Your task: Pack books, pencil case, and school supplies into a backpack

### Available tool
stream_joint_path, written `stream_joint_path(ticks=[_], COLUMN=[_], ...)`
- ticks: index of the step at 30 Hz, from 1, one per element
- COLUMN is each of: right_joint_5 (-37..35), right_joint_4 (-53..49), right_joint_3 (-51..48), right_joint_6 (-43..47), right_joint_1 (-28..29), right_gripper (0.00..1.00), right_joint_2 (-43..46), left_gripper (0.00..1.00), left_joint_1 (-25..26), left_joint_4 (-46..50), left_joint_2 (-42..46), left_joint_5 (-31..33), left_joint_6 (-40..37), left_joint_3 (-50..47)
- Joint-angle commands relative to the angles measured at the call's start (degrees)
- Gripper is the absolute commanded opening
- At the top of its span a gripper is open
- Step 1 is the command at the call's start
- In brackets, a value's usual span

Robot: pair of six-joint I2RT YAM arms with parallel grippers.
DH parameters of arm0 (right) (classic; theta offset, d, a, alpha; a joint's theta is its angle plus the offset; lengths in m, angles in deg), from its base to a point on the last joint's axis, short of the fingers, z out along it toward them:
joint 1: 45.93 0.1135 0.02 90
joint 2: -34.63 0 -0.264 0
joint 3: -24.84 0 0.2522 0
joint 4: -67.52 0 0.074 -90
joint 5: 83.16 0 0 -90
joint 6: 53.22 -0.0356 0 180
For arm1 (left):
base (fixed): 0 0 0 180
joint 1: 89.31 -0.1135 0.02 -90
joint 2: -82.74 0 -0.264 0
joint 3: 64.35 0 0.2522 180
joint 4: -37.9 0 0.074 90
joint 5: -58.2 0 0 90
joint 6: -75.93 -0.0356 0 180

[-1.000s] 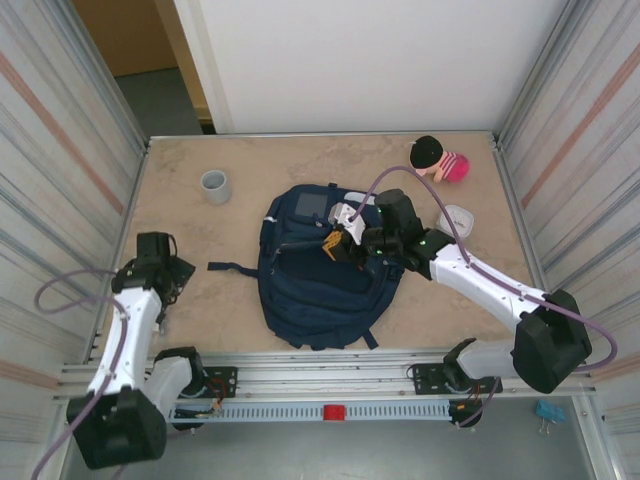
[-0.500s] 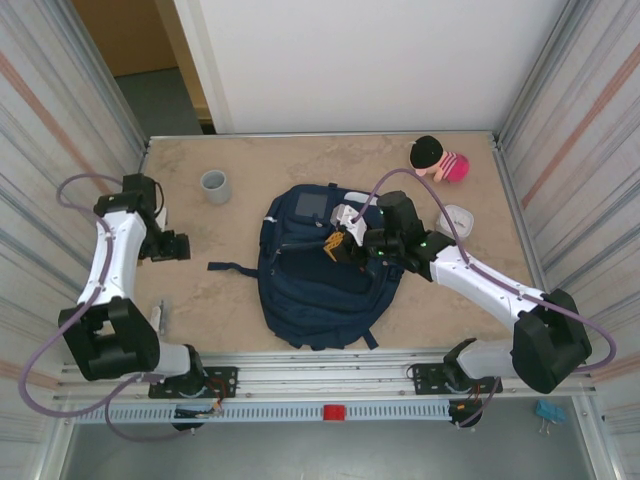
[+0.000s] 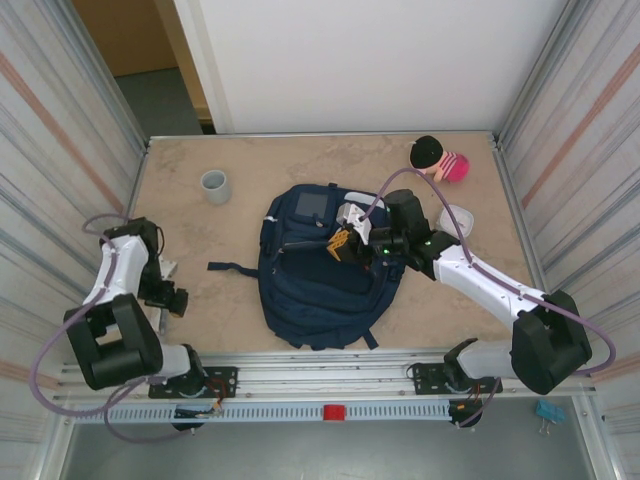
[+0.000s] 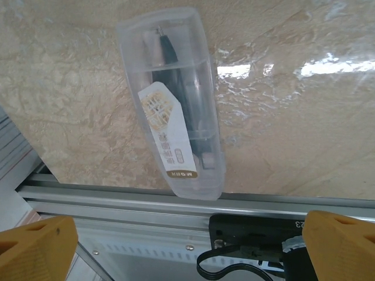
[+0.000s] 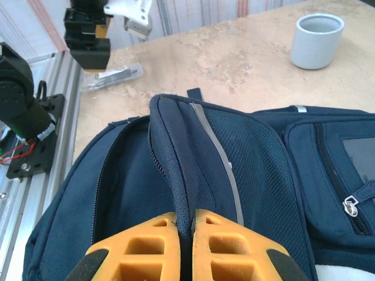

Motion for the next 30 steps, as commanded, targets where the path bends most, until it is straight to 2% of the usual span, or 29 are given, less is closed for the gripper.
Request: stream_joint_path(ticks=[1, 8, 12, 18, 25, 30], right_joint_5=[2.9, 2.4, 2.3, 2.1, 1.2, 1.3], right_joint_4=[3.0, 3.4, 3.2, 2.8, 1.1, 1.5], right_joint_3=[0.4, 0.2, -0.5, -1.4, -2.4, -3.3], right_joint_6=[1.4, 1.7, 1.7, 2.0, 2.7, 2.7], right_joint_1=[-0.9, -1.2, -1.7, -2.6, -3.1, -3.4], right_gripper=[0.00, 0.00, 0.00, 0.00, 0.00, 0.00], right_joint_2=[1.3, 1.9, 3.0, 5.2, 8.5, 9.7], left_gripper=[0.99, 0.95, 0.91, 0.83, 0.82, 0.74], left_joint_1=[-0.5, -3.7, -5.2, -5.2, -5.2, -5.2], left_joint_4=[-2.0, -3.7, -4.5, -6.3, -6.8, -7.1], left_joint_2=[-4.5, -12.8, -15.0, -11.0, -12.8, -12.1], left_joint_5=[0.5, 1.1, -1.2, -1.6, -2.3, -3.1], left_joint_6=[-1.0, 1.2, 1.9, 0.4, 1.3, 0.6], left_joint_3=[0.6, 1.8, 0.9, -4.5, -5.6, -6.0])
